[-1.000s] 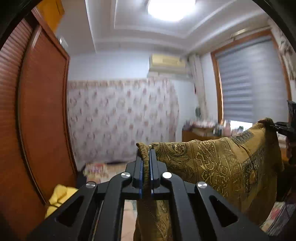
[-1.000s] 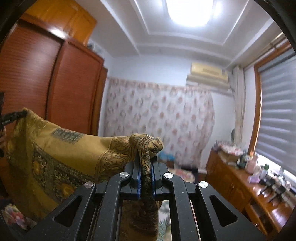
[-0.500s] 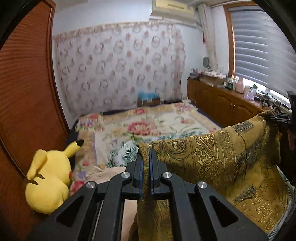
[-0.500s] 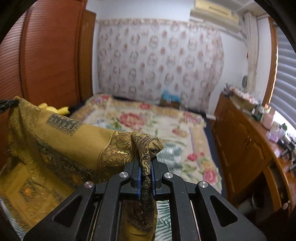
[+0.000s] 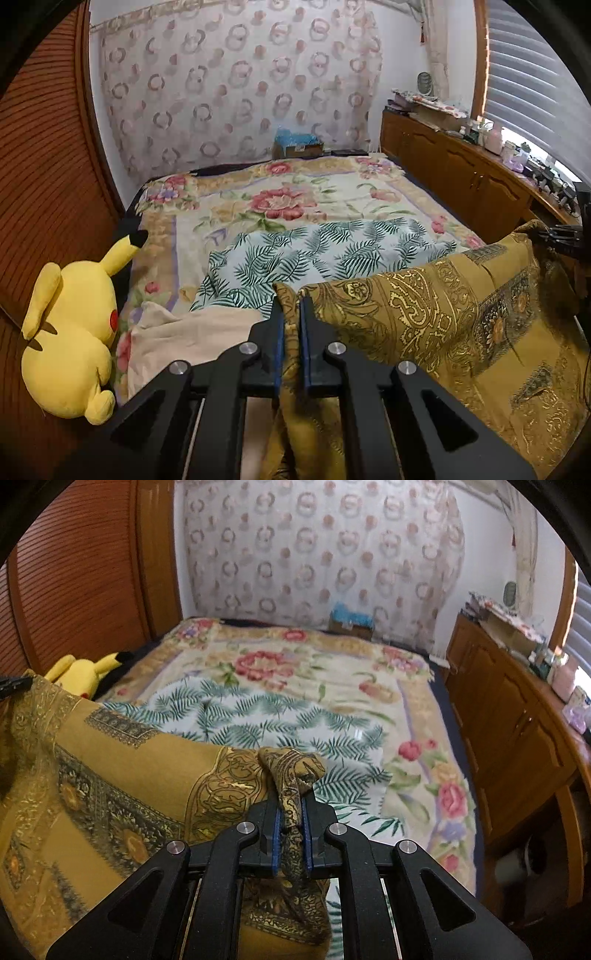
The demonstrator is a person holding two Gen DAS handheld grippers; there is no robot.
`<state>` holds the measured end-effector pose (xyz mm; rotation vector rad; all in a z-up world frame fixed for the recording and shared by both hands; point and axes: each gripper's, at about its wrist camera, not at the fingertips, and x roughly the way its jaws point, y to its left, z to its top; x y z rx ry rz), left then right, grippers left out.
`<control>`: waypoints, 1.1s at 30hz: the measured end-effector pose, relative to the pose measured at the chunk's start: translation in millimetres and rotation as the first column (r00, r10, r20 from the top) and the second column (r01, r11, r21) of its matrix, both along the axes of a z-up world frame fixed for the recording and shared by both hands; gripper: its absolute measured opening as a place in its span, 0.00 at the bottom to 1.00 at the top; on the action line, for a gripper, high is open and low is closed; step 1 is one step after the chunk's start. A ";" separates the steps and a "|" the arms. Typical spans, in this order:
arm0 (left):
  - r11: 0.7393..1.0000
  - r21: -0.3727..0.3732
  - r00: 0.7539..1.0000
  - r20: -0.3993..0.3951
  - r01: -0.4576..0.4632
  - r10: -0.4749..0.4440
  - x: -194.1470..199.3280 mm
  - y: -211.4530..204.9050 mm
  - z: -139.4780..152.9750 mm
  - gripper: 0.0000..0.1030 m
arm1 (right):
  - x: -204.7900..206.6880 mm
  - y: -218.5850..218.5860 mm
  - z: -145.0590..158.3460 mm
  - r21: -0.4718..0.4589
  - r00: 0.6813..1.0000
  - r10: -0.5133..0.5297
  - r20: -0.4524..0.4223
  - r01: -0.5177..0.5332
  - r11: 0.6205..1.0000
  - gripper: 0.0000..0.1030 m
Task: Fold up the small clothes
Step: 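Lower the shirt onto the bed and open both grippers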
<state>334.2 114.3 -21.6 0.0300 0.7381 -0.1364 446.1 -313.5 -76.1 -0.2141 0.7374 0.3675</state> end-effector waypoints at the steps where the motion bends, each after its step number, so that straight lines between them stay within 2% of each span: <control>1: 1.000 -0.003 1.000 -0.003 0.000 0.000 -0.5 0.8 -1.2 0.07 | 2.9 0.2 -3.0 -0.002 1.000 -0.005 -0.009 0.005 1.000 0.06; 2: 1.000 -0.004 1.000 -0.008 -0.003 0.003 -2.4 1.0 -1.7 0.08 | 4.4 0.9 -6.1 0.000 1.000 -0.009 -0.018 0.009 1.000 0.10; 4: 1.000 0.001 1.000 -0.016 -0.005 0.005 -8.0 3.4 -2.7 0.18 | 5.5 1.9 -10.8 -0.008 0.999 -0.024 -0.022 0.024 1.000 0.15; 6: 1.000 -0.007 1.000 -0.018 0.000 0.000 -18.2 7.3 -2.4 0.31 | 3.4 1.3 -12.1 -0.017 0.999 -0.038 -0.023 0.038 0.999 0.26; 7: 1.000 -0.007 1.000 -0.021 -0.001 0.001 -23.1 8.0 -2.6 0.38 | 0.9 0.2 -11.3 -0.014 0.999 -0.040 -0.020 0.040 0.999 0.28; 9: 1.000 -0.005 1.000 -0.026 -0.002 0.002 -36.8 9.4 -3.6 0.42 | -4.7 -1.3 -8.3 -0.015 0.999 -0.051 -0.016 0.051 0.999 0.41; 10: 1.000 -0.004 1.000 -0.027 -0.002 0.002 -43.3 9.3 -4.2 0.44 | -9.3 -2.6 -7.1 -0.014 0.998 -0.056 -0.012 0.055 0.998 0.43; 17: 0.999 -0.014 0.997 -0.055 -0.051 0.050 -88.6 15.6 -18.7 0.46 | -59.7 -11.1 -3.6 -0.015 0.998 -0.067 -0.018 0.067 0.998 0.44; 24: 0.996 -0.041 0.995 -0.064 -0.083 0.080 -120.0 23.9 -28.1 0.46 | -101.2 -34.3 -22.0 0.020 0.988 -0.125 -0.089 0.127 0.992 0.44; 30: 0.995 -0.056 0.994 -0.074 -0.083 0.079 -132.5 22.1 -38.3 0.46 | -116.6 -59.1 -32.6 0.040 0.972 -0.190 -0.136 0.197 0.980 0.44; 33: 0.995 -0.066 0.994 -0.081 -0.078 0.072 -134.5 20.0 -42.4 0.46 | -120.2 -61.8 -34.0 0.053 0.971 -0.183 -0.151 0.192 0.980 0.44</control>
